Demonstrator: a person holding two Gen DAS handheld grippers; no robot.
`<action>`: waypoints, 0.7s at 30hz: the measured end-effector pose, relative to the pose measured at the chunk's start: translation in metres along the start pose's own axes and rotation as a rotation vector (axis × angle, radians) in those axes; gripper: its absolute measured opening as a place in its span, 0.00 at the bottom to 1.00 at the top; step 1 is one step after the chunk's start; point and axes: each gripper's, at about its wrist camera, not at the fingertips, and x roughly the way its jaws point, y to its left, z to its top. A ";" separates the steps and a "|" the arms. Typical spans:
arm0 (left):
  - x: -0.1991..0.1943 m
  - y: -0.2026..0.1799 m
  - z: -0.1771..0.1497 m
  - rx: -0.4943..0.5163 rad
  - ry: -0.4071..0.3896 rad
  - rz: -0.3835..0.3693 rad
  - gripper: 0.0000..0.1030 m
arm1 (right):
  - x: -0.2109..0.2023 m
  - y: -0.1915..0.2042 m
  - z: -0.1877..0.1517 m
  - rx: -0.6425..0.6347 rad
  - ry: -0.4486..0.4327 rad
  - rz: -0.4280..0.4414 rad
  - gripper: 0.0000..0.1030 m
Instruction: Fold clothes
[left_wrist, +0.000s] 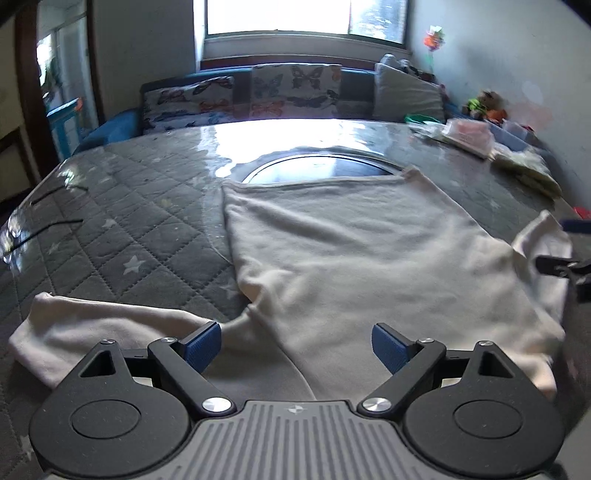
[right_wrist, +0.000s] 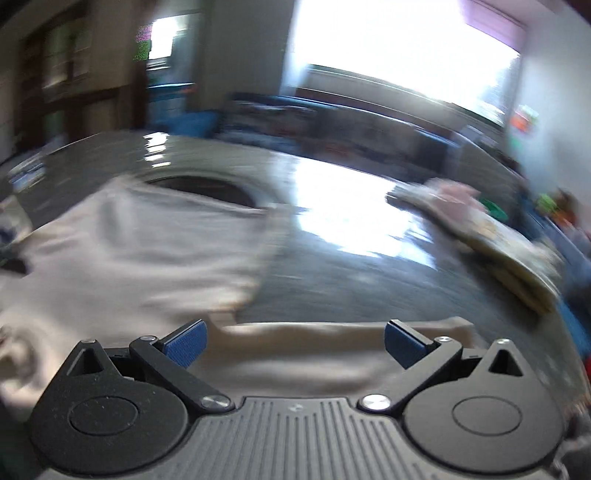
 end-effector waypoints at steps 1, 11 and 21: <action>-0.004 -0.004 -0.002 0.019 -0.005 -0.008 0.88 | -0.003 0.012 0.000 -0.045 -0.013 0.029 1.00; -0.038 -0.040 -0.011 0.177 -0.038 -0.225 0.84 | -0.032 0.074 0.011 -0.246 -0.041 0.268 1.00; -0.032 -0.073 -0.031 0.367 -0.024 -0.325 0.36 | -0.039 0.095 -0.006 -0.341 0.019 0.305 1.00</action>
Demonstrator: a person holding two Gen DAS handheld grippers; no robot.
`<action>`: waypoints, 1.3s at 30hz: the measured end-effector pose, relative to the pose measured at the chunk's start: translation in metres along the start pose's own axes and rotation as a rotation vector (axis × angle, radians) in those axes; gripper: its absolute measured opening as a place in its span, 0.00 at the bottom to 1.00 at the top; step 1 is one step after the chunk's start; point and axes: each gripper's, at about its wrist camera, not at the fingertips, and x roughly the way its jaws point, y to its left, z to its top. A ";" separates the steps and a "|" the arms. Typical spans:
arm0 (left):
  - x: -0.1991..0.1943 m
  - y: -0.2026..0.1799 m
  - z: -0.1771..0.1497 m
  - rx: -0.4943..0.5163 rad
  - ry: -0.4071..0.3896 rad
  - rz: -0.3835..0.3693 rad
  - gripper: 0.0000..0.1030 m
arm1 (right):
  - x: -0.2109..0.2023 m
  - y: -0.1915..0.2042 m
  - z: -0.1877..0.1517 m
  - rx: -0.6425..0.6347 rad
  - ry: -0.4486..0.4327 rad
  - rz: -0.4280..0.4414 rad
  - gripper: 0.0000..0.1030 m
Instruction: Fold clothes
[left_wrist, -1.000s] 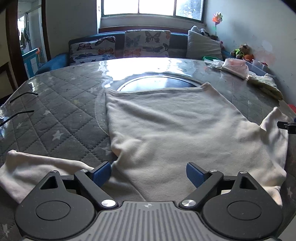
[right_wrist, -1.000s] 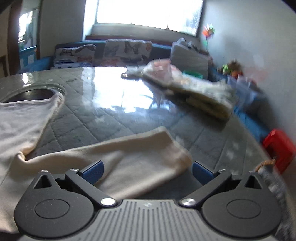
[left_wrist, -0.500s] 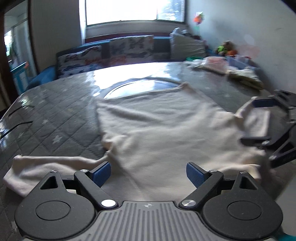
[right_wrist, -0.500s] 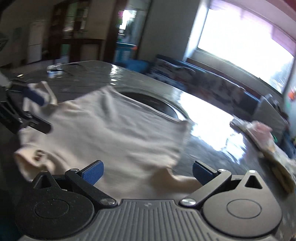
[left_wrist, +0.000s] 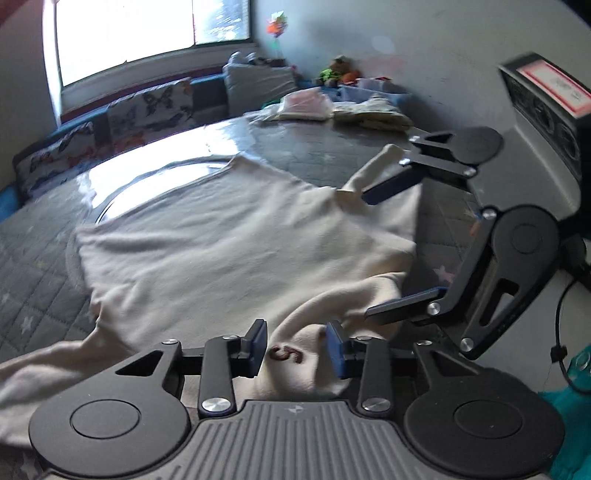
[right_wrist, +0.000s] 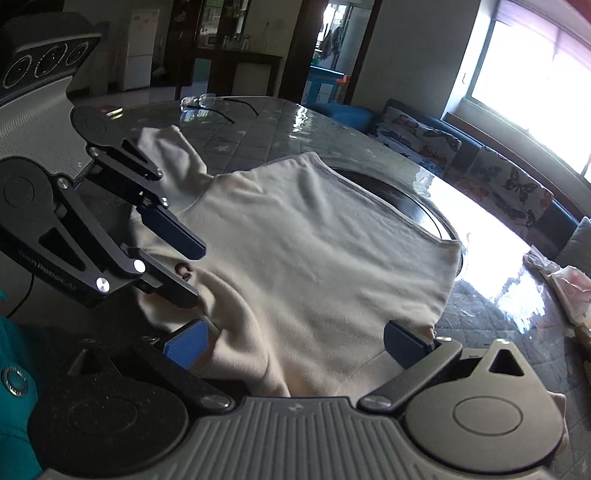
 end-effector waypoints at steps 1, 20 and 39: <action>0.001 -0.003 0.000 0.024 -0.002 0.001 0.32 | 0.000 0.001 0.000 -0.007 0.003 -0.005 1.00; -0.010 0.010 -0.003 -0.036 -0.027 -0.075 0.03 | -0.011 -0.006 -0.004 -0.003 0.036 -0.166 1.00; -0.010 0.016 0.000 -0.006 -0.049 -0.049 0.15 | 0.006 -0.014 0.012 0.063 -0.004 -0.190 1.00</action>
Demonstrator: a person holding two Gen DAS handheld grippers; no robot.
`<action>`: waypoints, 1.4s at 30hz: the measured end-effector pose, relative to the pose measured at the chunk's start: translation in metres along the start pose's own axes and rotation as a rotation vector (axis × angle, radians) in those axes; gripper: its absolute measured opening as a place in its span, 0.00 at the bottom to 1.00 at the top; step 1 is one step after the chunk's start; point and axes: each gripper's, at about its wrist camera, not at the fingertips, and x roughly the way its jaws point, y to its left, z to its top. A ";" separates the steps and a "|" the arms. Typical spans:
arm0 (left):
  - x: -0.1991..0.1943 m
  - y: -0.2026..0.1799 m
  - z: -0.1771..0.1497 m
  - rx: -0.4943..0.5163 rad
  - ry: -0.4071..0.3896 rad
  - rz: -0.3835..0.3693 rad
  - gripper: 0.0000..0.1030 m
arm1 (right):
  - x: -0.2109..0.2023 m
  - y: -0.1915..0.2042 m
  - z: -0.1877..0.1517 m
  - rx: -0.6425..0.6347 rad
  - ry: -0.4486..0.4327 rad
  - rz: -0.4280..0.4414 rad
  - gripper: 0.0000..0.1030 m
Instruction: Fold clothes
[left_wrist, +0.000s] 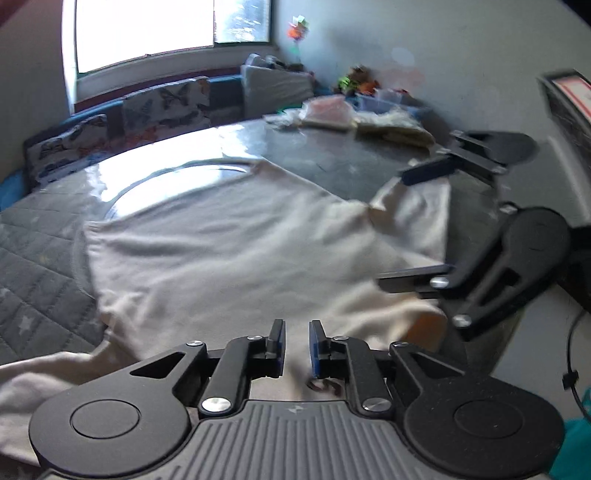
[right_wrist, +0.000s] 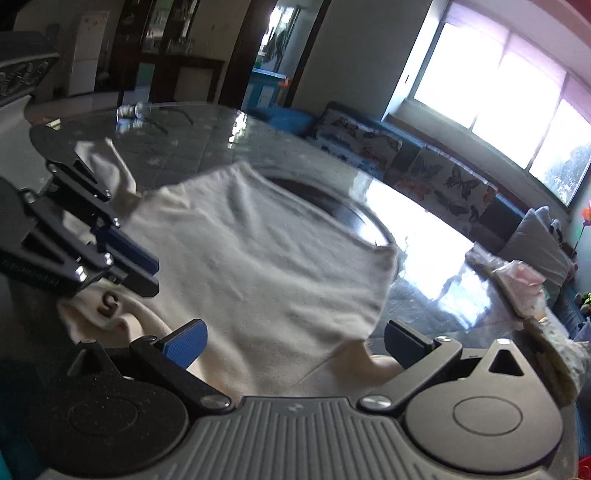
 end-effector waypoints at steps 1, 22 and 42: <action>0.001 0.000 -0.001 0.003 0.004 -0.004 0.15 | 0.003 0.003 -0.002 -0.011 0.007 0.019 1.00; -0.001 0.029 -0.004 -0.074 0.034 0.080 0.25 | 0.015 0.034 0.001 -0.130 0.007 0.135 1.00; 0.025 0.096 0.007 -0.334 0.050 0.235 0.48 | 0.025 -0.018 -0.001 0.167 0.057 0.220 1.00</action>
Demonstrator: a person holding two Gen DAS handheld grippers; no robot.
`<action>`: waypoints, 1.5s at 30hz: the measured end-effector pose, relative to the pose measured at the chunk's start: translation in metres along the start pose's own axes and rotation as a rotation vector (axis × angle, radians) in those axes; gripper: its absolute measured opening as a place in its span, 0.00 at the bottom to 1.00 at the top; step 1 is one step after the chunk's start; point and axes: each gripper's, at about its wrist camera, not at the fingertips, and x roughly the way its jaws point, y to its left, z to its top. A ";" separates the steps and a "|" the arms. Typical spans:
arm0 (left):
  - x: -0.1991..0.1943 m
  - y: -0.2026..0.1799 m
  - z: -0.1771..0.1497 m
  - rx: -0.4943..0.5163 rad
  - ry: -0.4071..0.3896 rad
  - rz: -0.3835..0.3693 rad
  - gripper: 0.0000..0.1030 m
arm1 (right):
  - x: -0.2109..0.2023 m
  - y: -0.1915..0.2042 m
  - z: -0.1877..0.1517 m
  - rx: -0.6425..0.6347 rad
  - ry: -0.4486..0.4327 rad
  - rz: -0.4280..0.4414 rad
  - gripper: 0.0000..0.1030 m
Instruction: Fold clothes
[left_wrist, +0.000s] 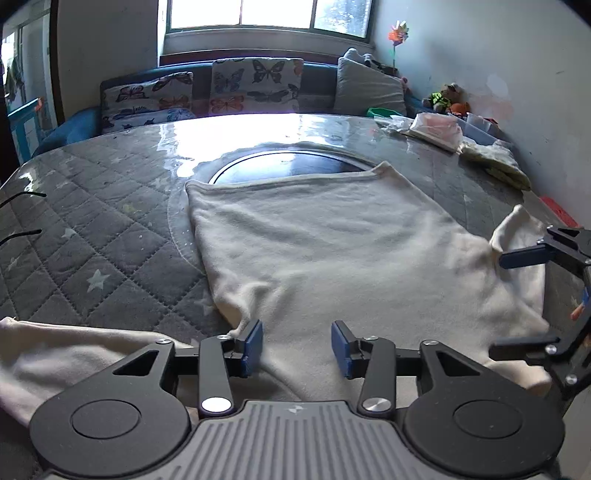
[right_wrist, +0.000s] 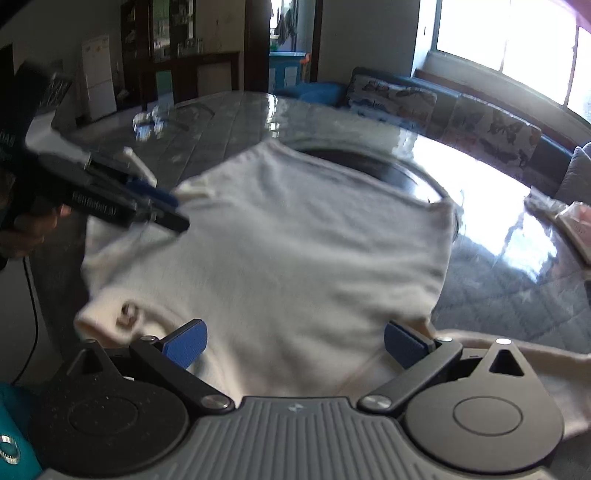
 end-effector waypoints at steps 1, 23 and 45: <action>-0.001 -0.003 0.003 0.002 -0.013 -0.002 0.52 | 0.001 -0.002 0.003 0.008 -0.006 0.002 1.00; 0.030 -0.018 0.012 -0.012 0.011 0.055 0.92 | 0.036 -0.019 0.008 0.075 -0.045 0.021 1.00; 0.041 -0.032 0.014 -0.014 0.054 0.149 1.00 | 0.039 -0.013 -0.004 0.044 -0.097 0.010 1.00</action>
